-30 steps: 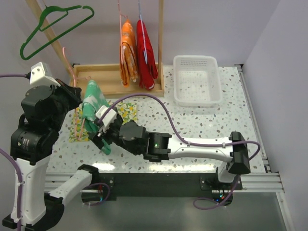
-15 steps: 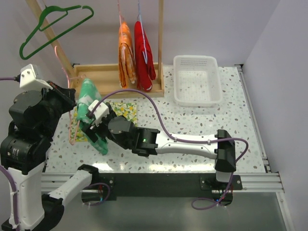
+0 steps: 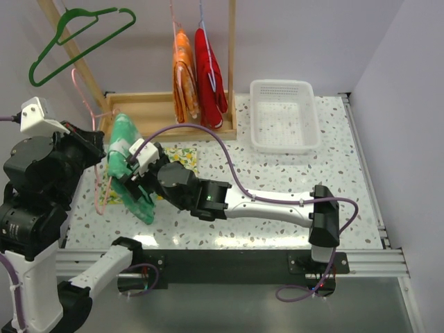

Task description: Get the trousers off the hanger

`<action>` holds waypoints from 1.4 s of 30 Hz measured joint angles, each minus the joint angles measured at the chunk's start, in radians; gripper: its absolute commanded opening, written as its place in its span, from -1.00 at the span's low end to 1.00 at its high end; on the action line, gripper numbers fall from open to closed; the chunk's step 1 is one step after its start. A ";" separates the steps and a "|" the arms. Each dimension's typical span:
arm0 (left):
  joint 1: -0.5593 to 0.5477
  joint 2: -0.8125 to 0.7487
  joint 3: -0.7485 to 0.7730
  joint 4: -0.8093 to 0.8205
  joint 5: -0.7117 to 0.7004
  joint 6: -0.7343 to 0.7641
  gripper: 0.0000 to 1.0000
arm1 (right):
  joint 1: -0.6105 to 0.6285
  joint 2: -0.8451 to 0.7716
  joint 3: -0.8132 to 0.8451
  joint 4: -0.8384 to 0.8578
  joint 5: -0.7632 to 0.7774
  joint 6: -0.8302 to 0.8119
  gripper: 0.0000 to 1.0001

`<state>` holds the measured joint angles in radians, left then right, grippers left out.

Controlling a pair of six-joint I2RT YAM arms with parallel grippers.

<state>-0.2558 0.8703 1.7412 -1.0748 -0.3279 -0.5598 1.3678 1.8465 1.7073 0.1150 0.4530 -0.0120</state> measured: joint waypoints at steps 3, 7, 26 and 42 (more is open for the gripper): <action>0.000 0.000 0.014 -0.009 0.000 0.000 -1.00 | 0.000 0.006 0.000 0.005 0.000 0.000 0.58; 0.000 0.001 0.019 -0.012 0.001 0.000 -1.00 | 0.000 0.027 0.000 0.014 -0.002 0.002 0.58; 0.000 0.008 0.086 -0.074 -0.014 -0.009 -1.00 | 0.008 0.105 0.035 0.075 -0.002 0.001 0.25; 0.000 -0.040 0.051 -0.080 -0.039 -0.050 -1.00 | 0.013 0.087 0.029 0.101 0.027 -0.030 -1.00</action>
<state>-0.2554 0.8303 1.7924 -1.1549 -0.3664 -0.6098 1.3811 1.9335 1.7359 0.2161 0.4805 -0.0418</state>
